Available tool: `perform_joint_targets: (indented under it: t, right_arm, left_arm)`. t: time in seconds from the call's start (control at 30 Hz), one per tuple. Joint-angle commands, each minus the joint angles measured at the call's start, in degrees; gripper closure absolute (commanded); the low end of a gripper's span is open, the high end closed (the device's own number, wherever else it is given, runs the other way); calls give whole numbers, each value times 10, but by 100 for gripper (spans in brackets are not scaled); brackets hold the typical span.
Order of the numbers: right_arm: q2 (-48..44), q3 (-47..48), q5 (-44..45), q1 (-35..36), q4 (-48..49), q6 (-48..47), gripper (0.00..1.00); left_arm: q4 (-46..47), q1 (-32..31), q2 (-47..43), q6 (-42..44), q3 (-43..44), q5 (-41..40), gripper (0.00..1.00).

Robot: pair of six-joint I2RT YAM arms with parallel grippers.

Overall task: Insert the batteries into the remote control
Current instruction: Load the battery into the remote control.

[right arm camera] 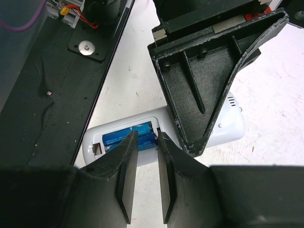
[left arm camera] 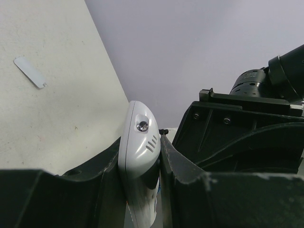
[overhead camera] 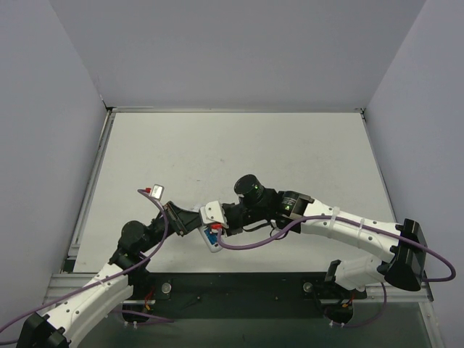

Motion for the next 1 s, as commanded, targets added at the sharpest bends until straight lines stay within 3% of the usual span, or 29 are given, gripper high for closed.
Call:
perform_joint_targets:
  t: [0.0, 0.5, 0.83, 0.97]
  right_arm:
    - [4, 10, -34, -5, -2, -7, 82]
    - [11, -49, -28, -8, 2, 18, 92]
    - [4, -124, 28, -11, 26, 45, 89]
    - [3, -130, 44, -8, 26, 47, 82]
  left_arm:
    - [50, 0, -13, -13, 26, -6, 100]
    - [123, 1, -35, -50, 13, -41, 100]
    - [114, 1, -56, -33, 24, -46, 100]
    - [117, 1, -50, -22, 31, -38, 100]
